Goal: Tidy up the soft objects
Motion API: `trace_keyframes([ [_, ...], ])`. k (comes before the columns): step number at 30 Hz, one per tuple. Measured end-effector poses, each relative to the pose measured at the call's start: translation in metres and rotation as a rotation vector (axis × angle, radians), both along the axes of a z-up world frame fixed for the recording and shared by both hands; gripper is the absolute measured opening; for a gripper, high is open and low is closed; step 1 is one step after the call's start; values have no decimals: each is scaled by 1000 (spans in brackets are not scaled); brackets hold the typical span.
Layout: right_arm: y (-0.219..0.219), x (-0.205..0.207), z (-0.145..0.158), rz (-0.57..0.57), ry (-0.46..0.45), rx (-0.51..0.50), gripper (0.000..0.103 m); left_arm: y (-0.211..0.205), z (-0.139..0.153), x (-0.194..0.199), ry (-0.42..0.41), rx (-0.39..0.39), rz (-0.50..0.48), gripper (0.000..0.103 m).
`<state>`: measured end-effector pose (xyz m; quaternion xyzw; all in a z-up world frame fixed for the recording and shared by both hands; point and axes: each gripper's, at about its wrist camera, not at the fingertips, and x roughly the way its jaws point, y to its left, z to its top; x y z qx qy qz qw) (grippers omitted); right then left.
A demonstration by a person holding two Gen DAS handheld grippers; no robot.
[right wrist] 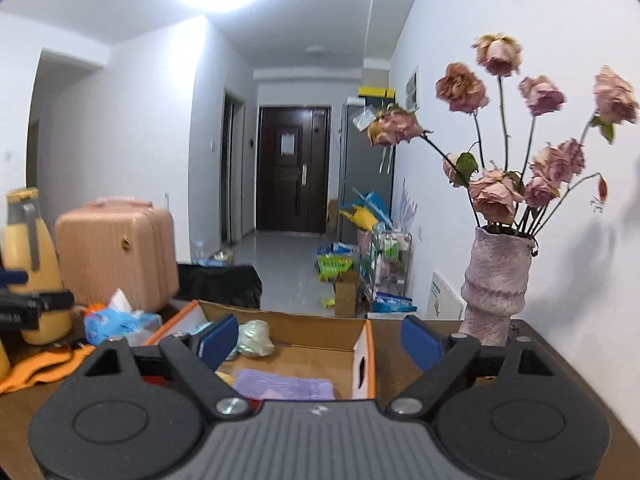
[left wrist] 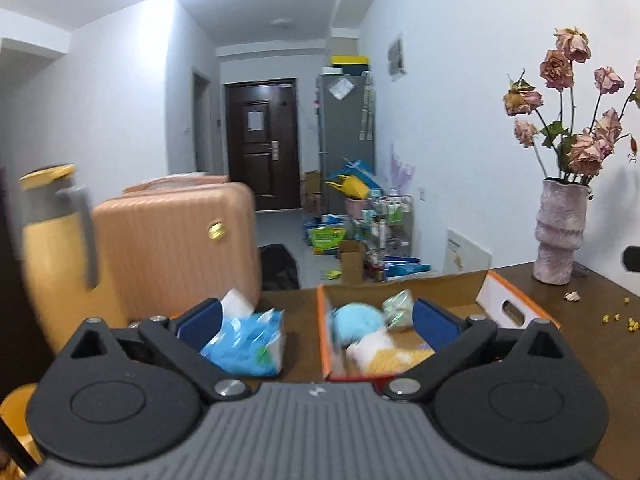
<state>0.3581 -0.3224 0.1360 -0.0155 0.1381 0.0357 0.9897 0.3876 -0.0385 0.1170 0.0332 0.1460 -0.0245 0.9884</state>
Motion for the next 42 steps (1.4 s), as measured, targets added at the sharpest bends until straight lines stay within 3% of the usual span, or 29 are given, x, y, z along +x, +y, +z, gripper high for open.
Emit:
trace_keyframes([
  [4, 16, -53, -15, 23, -32, -11, 93, 9, -19, -47, 49, 80, 60, 103],
  [6, 23, -82, -24, 44, -51, 3, 100, 17, -29, -76, 66, 72, 38, 103],
  [9, 34, -123, -44, 79, -46, 25, 100, 30, -43, -119, 88, 30, 7, 103],
  [16, 61, -196, -95, 81, 9, 5, 100, 54, -79, -191, 107, 36, 26, 103],
  [20, 66, -208, -117, 114, 73, 57, 100, 62, -93, -190, 190, -20, 28, 103],
  [25, 74, -199, -116, 95, 71, 5, 100, 65, -89, -184, 174, -20, 43, 103],
  [36, 66, -170, -118, 63, 92, 77, 100, 66, -94, -156, 198, -12, 45, 103],
  [42, 73, -136, -123, 70, 158, 121, 98, 64, -98, -112, 238, 16, 37, 103],
])
